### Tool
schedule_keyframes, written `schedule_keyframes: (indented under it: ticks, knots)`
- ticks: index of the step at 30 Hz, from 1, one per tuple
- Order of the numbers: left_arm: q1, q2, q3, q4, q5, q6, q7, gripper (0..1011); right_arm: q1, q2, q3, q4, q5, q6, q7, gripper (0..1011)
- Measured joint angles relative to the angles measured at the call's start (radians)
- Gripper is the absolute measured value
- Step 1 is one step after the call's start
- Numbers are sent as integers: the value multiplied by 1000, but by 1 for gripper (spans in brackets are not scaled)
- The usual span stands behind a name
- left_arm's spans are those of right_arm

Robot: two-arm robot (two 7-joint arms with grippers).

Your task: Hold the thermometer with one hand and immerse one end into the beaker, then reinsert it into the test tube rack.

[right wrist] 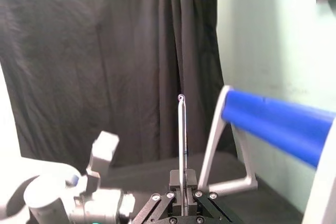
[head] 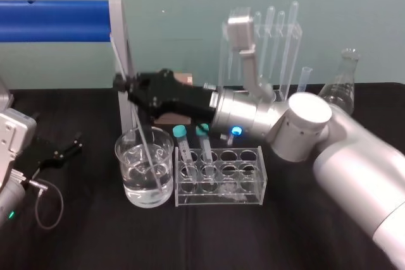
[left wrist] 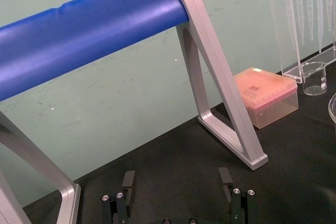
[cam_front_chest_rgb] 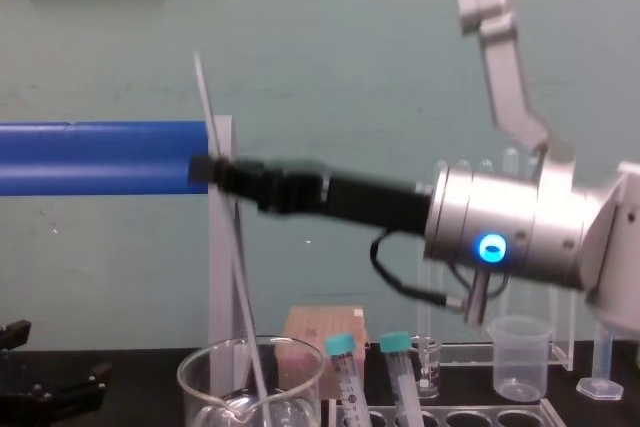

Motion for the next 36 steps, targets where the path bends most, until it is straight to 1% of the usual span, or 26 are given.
schedule_keyframes:
  ticks: [2,3,4,5,6,8,11,12,14,15,17,18,20,21,24,25,26,28,31,32,36]
  knots:
    - [0,0,0,0,0,0,0,1008,1,9,7,-28,9,7,-2,56]
    - [0,0,0,0,0,0,0,1008,2,21,17,-68,22,13,-5,56]
    - [0,0,0,0,0,0,0,1008,2,27,21,-88,29,15,-6,56]
    - [0,0,0,0,0,0,0,1008,2,40,32,-126,42,16,-9,57]
    - [0,0,0,0,0,0,0,1008,2,40,32,-126,42,16,-9,56]
    - [0,0,0,0,0,0,0,1008,-1,75,64,-216,66,16,-28,56]
    - [0,0,0,0,0,0,0,1008,-8,105,94,-281,85,15,-53,56]
    - [0,0,0,0,0,0,0,1008,-18,128,116,-324,97,15,-69,56]
    - [0,0,0,0,0,0,0,1008,-30,153,137,-359,108,13,-85,56]
    - [0,0,0,0,0,0,0,1008,-43,177,156,-390,119,11,-97,56]
    - [0,0,0,0,0,0,0,1008,-62,204,175,-417,130,11,-113,56]
    - [0,0,0,0,0,0,0,1008,-84,228,190,-440,141,13,-129,56]
    - [0,0,0,0,0,0,0,1008,-105,250,201,-456,150,18,-144,56]
    - [0,0,0,0,0,0,0,1008,-130,273,206,-469,158,27,-159,56]
    - [0,0,0,0,0,0,0,1008,-165,299,209,-478,169,45,-179,56]
    - [0,0,0,0,0,0,0,1008,-186,313,209,-480,177,56,-191,56]
    - [0,0,0,0,0,0,0,1008,-186,313,209,-480,177,56,-191,56]
    - [0,0,0,0,0,0,0,1008,-220,329,206,-474,186,71,-211,56]
    - [0,0,0,0,0,0,0,1008,-239,337,197,-456,185,77,-226,56]
    - [0,0,0,0,0,0,0,1008,-239,337,197,-456,185,77,-226,56]
    - [0,0,0,0,0,0,0,1008,-246,335,182,-422,170,78,-234,56]
